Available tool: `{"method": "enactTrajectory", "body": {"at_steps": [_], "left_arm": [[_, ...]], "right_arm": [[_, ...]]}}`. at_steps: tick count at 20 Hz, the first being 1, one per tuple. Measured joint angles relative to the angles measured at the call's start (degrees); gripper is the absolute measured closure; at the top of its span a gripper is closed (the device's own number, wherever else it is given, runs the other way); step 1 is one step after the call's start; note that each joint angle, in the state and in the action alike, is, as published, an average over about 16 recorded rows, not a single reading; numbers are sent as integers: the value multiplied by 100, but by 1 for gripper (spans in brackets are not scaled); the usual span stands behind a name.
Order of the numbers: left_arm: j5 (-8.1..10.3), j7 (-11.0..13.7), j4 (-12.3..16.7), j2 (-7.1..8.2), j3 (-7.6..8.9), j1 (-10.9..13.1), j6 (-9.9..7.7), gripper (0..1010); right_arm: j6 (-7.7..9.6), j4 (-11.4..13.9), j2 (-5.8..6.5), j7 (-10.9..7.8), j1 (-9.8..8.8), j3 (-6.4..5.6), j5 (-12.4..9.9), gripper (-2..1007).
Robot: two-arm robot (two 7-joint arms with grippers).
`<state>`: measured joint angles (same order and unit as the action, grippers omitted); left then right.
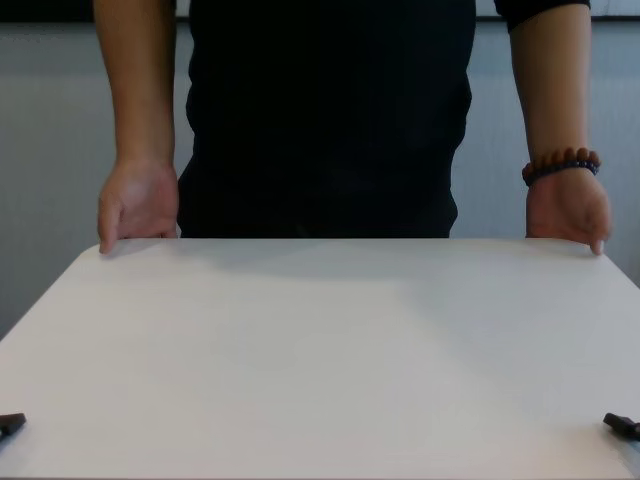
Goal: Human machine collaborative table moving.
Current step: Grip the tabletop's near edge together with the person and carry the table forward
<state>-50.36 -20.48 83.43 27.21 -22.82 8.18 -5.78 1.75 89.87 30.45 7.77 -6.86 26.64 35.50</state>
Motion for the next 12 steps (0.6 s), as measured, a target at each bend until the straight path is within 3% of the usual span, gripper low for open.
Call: {"method": "enactTrajectory", "body": {"at_steps": [6,12], "left_arm": [[-35,-1,8,6,-2,2,-2,697],[-210,-2,48,25,-24,21,-61,722]], "right_arm": [[-28,3,8,-26,-1,3,7,639],[-23,21,-2,-93,-19,-22,16,639]]}}
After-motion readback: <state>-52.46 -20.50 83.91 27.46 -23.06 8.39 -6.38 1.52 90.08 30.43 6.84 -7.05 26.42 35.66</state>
